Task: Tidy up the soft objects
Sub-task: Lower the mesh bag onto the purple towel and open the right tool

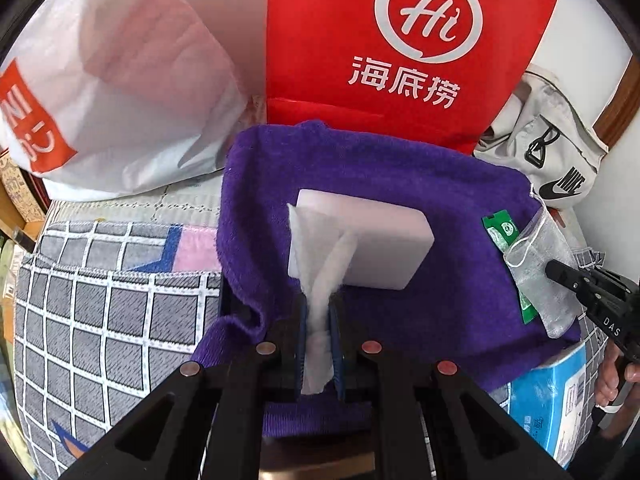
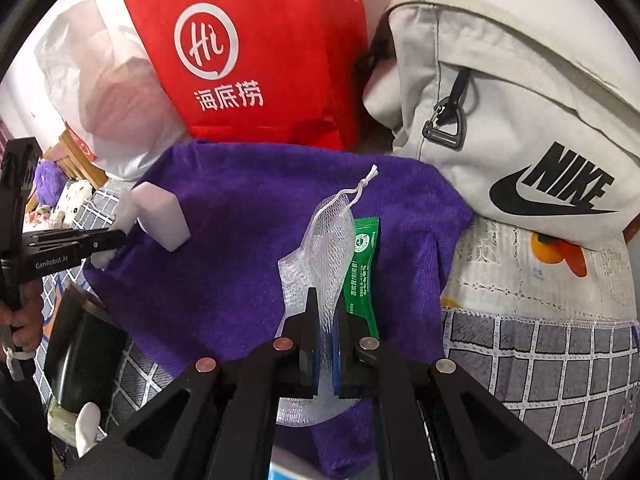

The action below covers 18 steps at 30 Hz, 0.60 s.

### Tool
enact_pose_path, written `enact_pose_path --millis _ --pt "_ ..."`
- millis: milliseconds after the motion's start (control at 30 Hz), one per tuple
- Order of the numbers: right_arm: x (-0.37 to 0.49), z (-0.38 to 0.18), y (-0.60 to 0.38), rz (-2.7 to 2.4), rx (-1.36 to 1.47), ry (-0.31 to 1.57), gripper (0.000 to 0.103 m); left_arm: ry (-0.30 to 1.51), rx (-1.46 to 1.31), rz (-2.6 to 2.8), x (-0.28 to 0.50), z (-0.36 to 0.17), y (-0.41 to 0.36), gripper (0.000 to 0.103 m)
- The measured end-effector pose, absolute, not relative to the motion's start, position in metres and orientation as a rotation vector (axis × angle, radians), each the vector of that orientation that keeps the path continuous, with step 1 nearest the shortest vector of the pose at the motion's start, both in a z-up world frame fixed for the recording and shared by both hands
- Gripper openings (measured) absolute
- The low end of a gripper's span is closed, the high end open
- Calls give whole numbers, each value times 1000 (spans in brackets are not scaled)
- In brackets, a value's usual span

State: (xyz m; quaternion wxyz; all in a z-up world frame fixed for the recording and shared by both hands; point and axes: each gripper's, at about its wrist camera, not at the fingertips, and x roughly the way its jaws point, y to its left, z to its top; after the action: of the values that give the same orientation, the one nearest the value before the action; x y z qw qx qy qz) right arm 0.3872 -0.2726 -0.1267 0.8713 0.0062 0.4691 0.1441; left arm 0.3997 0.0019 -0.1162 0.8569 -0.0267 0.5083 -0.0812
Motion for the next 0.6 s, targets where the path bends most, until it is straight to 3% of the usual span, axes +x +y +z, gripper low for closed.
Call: enact_pose_path --millis 467,533,600 --pt "400 -142 -269 312 21 1022 7 1094 -40 -196 407 -128 0 15" --pt "401 -141 -269 319 26 1021 9 1097 -37 -202 407 -131 0 18" --pt "401 -142 -268 318 17 1024 15 1100 -24 -201 404 -131 -2 30"
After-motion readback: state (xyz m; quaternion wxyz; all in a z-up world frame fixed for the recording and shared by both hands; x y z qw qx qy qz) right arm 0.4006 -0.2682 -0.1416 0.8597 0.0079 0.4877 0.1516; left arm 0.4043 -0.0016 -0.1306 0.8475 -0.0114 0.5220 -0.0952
